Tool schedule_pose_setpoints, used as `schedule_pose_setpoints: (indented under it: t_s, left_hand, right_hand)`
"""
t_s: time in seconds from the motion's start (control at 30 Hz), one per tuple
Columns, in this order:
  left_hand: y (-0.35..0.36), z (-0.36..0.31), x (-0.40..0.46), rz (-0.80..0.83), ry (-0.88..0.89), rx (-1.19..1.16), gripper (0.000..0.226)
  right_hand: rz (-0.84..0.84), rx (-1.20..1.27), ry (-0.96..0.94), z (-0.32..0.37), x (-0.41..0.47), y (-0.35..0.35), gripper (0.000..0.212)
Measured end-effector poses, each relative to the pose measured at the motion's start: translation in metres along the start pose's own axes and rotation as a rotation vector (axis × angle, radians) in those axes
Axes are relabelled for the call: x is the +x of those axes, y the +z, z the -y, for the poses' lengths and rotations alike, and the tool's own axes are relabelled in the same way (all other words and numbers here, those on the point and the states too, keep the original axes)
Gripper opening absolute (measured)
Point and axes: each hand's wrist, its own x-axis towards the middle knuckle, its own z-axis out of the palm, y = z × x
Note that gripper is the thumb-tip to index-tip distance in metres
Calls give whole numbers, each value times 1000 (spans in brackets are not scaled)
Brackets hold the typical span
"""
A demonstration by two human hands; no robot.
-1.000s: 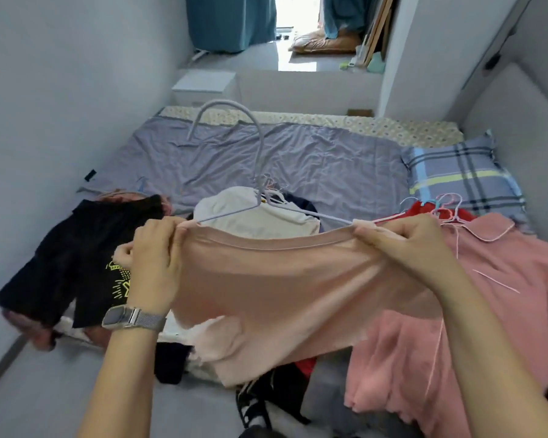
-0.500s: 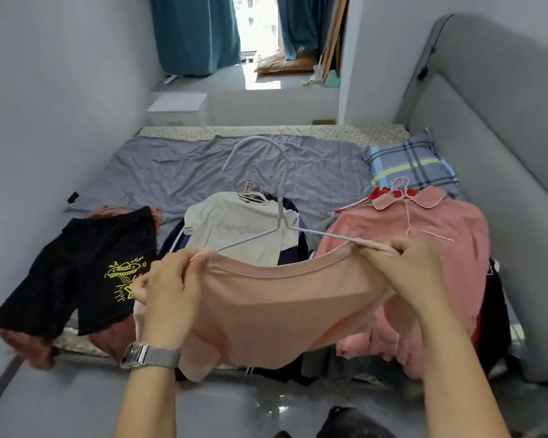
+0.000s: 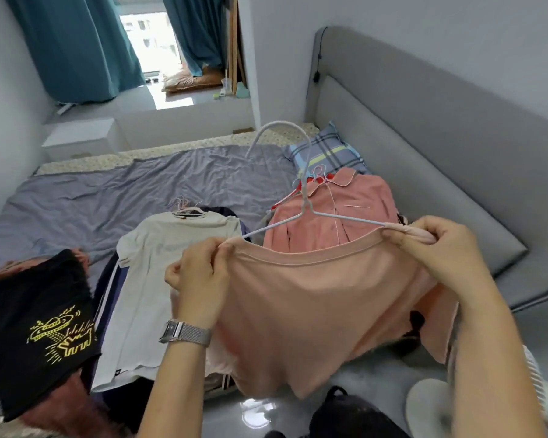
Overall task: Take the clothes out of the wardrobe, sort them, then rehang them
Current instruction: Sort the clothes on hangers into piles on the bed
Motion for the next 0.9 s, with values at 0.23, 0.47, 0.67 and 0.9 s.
schedule_pose_setpoints:
  t_s: [0.23, 0.47, 0.67, 0.9]
  left_hand:
    - [45, 13, 33, 96, -95, -8, 29]
    - [95, 3, 91, 88, -160, -15, 37]
    - [129, -58, 182, -48, -38, -20, 24]
    - [209, -40, 245, -61, -134, 228, 45]
  right_hand:
    - [47, -78, 36, -27, 35, 4, 55]
    - [122, -27, -11, -50, 130, 11, 16]
    - [-45, 66, -120, -31, 240, -6, 16]
    - [-7, -34, -38, -82, 360, 48, 45]
